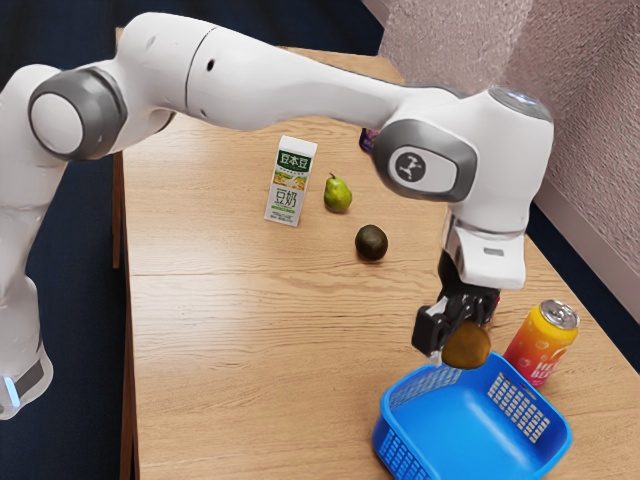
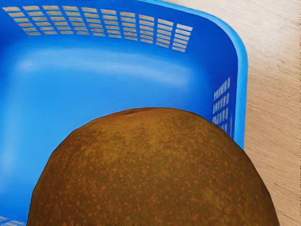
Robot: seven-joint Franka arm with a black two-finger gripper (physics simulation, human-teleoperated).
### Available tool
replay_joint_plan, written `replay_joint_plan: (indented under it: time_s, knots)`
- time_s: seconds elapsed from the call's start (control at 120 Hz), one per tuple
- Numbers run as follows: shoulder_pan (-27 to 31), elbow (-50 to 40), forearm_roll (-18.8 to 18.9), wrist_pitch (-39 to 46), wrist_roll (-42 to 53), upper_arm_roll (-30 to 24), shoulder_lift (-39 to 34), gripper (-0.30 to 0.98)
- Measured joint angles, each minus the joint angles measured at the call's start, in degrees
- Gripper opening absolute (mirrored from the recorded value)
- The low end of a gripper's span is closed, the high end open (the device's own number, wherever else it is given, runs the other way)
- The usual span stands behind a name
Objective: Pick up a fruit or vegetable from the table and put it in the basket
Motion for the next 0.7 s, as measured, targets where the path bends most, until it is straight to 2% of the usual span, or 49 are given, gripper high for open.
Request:
replay_joint_plan:
  time_s: [0.242, 0.367, 0.5, 0.542, 0.592, 0.7]
  knots:
    - [-0.17, -0.04, -0.66, 1.61, 0.41, -0.5, 1.32, 0.26]
    - [-0.42, -0.16, -0.83, 2.56, 0.7, -1.15, 1.91, 0.51]
    - [-0.61, -0.33, -0.96, 3.05, 0.97, -1.16, 1.64, 0.62]
    - [-0.64, -0.15, -0.9, 1.27, 1.02, -0.69, -0.77, 0.63]
    - [-1.39, -0.13, -0.96, -2.94, 1.05, 4.77, -6.31, 0.65]
    - [-2.34, -2.97, -1.13, -11.21, 0.56, 25.54, -14.75, 0.67]
